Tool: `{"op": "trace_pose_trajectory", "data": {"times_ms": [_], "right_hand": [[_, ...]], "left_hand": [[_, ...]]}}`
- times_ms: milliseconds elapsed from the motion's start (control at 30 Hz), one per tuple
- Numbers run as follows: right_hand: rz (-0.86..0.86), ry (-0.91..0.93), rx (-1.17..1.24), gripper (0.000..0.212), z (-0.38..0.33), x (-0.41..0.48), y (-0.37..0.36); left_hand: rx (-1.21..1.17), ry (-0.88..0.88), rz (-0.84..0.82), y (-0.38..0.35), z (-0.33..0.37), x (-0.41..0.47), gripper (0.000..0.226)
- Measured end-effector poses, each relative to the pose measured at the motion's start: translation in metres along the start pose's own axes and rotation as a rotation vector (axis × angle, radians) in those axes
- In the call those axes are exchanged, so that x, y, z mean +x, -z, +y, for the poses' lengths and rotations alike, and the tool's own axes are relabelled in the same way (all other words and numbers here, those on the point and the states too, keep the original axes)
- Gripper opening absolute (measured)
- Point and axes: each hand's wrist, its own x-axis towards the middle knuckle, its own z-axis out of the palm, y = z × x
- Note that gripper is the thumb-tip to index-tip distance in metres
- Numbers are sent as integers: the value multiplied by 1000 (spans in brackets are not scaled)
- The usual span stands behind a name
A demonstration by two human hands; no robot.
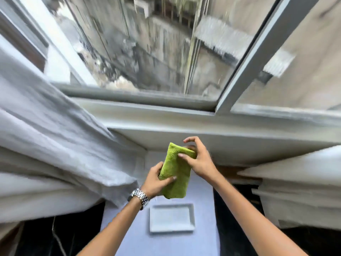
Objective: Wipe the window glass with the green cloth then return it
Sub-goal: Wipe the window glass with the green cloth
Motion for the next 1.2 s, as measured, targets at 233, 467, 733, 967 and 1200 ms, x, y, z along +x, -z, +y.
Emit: {"op": "trace_pose_trajectory", "data": {"times_ms": [233,467,733,967,1200], "right_hand": [[423,871,-280,48,-368,11,112],[982,1288,-620,18,-643,-37,207],[1334,946,-1055,50,-700,-34,209],[1264,947,-843,75,-700,-14,177],[1302,1132,-1040,82,-763,10,192]], "left_hand": [[-102,-636,262,94,353,-25,37],[116,-1234,617,149,622,-104,57],[603,-1488,1227,262,689,-127,44],[829,-1277,1554,400,705,-133,53],[752,-1336,1482,433,709,-98,59]]}}
